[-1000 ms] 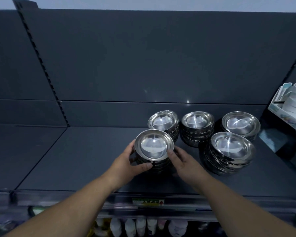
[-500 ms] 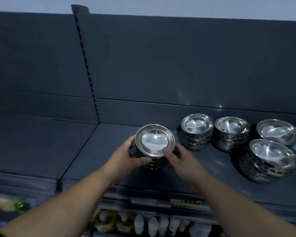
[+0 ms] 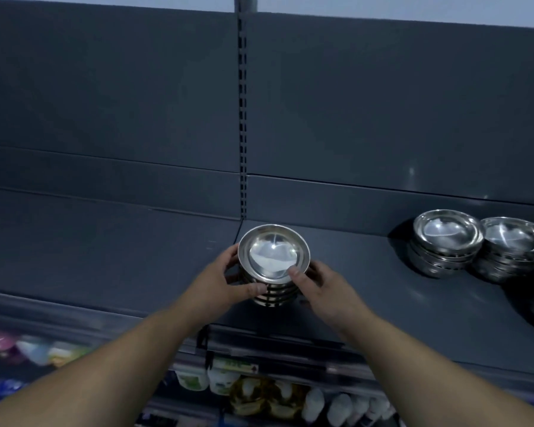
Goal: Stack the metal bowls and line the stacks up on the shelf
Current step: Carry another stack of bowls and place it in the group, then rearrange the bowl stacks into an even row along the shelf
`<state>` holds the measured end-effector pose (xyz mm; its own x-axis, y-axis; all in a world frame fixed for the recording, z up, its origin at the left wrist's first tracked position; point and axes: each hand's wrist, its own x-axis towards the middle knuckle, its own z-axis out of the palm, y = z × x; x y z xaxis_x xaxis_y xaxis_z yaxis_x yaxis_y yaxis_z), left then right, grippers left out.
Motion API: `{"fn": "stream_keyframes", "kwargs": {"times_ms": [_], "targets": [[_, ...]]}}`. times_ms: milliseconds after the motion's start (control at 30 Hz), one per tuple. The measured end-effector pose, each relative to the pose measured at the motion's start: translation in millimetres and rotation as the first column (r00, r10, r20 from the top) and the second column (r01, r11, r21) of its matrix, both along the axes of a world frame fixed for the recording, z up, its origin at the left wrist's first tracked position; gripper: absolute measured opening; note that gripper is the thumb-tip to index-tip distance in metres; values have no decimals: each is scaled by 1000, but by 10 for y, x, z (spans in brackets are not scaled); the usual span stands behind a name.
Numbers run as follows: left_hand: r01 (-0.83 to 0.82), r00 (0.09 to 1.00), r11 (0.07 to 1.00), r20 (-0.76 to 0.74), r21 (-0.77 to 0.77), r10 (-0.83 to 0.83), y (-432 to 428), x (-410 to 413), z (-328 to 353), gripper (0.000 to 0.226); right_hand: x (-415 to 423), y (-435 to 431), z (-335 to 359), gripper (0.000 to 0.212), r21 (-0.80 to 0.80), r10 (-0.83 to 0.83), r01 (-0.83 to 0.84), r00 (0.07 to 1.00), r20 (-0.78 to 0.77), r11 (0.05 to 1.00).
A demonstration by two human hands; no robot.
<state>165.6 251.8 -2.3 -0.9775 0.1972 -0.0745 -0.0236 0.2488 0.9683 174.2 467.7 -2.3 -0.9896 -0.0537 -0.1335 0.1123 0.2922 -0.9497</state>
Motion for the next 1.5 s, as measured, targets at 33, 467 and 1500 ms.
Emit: {"fn": "stream_keyframes", "kwargs": {"times_ms": [33,467,1500], "targets": [[-3,1000,1000,-1,-9,3,-53,-7,-20,94,7,-70,-3,95,7,2,-2,1000,2,1000],[87,989,978,-99,-192,-108,-247,-108,-133,109,37,-224,-77,96,71,-10,9,1000,6,997],[-8,966,916,-239,-402,-97,-135,-106,316,99,189,-82,62,108,420,-46,18,997,57,907]]}}
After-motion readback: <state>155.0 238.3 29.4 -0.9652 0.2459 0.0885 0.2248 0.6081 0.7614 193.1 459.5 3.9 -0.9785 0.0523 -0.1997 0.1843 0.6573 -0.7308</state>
